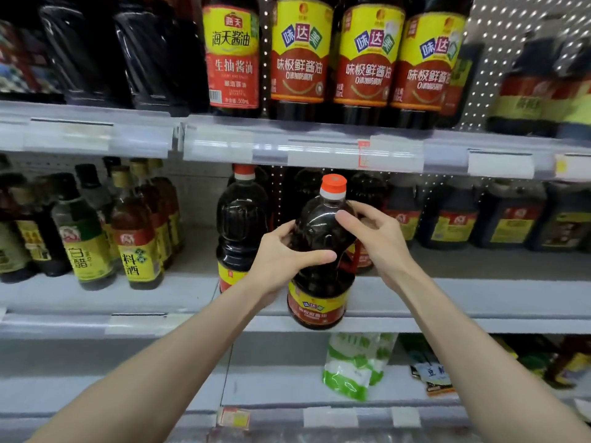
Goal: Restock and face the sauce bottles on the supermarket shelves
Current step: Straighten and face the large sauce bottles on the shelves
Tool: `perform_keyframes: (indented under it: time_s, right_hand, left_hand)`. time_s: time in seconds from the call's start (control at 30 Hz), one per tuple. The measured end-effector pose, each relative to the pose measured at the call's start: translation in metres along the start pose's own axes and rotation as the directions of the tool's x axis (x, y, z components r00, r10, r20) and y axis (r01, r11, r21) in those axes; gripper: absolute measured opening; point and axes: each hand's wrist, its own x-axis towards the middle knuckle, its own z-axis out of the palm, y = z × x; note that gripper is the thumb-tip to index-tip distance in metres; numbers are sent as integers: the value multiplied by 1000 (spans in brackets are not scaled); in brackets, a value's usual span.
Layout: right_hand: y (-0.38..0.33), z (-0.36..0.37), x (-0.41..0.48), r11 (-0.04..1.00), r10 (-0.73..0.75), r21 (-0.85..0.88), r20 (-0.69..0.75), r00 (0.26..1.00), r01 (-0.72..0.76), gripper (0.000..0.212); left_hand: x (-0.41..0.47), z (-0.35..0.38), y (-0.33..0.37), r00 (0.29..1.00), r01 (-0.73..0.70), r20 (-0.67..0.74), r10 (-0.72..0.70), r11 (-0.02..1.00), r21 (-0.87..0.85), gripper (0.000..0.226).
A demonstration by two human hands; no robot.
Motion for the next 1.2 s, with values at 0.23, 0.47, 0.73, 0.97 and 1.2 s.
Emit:
perform_keyframes:
  time_s: [0.23,0.47,0.73,0.97,1.2]
  right_hand:
    - [18,4,25,1000,-14,-2,9,1000,14,16]
    - [33,-1,42,1000,11,22,14,1000,-11,19]
    - [40,-4,45,1000,25,-10,101,995,-24,38]
    - [73,-4,18,1000,-1,-5,118,993,1,45]
    - [137,7,-18,978,186,71,124,975,-196,67]
  left_hand:
    - [30,-6,-21,999,-1,-44,4,998,59,66]
    - [40,2,-30,997,-1,-81,5,998,59,63]
    - [25,11,-54,988,-29,-152,37,998,50,71]
    - [3,12,-85,985,18,-173,-1,995,100,74]
    - [1,8,-109,992,42,-123,-31,995,89,77]
